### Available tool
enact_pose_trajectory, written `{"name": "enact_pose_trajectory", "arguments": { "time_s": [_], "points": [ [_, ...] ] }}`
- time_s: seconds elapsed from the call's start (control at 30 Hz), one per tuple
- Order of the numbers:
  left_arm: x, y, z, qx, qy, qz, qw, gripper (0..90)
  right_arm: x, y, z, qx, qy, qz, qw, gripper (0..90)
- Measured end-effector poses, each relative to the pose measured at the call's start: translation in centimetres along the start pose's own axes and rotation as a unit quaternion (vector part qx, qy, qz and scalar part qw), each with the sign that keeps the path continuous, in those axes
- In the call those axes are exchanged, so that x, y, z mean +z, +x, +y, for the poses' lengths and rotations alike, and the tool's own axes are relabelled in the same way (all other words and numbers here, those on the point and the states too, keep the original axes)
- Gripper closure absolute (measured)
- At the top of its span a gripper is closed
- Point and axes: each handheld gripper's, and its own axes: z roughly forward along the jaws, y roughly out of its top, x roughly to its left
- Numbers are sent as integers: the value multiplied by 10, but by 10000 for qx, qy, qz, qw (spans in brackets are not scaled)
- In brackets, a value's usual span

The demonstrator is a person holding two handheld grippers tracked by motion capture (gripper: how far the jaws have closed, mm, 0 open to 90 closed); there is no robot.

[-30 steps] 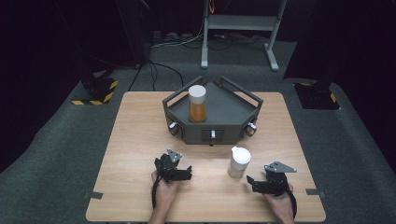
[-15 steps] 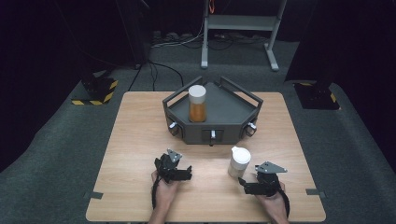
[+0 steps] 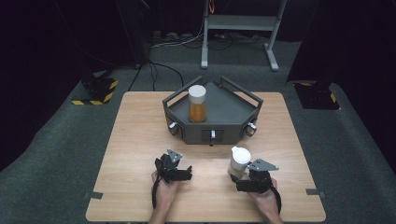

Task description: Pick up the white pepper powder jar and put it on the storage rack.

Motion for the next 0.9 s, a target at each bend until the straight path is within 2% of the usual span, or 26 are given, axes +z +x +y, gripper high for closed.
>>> {"name": "enact_pose_trajectory", "arguments": {
  "time_s": [0.33, 0.7, 0.9],
  "points": [
    [0, -1, 0, 4, 0, -8, 10000, 33, 7, 2, 0, 40, -115, -4, 9999, 209],
    [0, -1, 0, 13, -3, -1, 10000, 36, 5, 0, -4, 68, -290, -13, 9996, 279],
    [0, -2, 0, 20, -6, -4, 10000, 39, 4, 1, -4, -4, -308, -38, 9995, 296]
  ]
}}
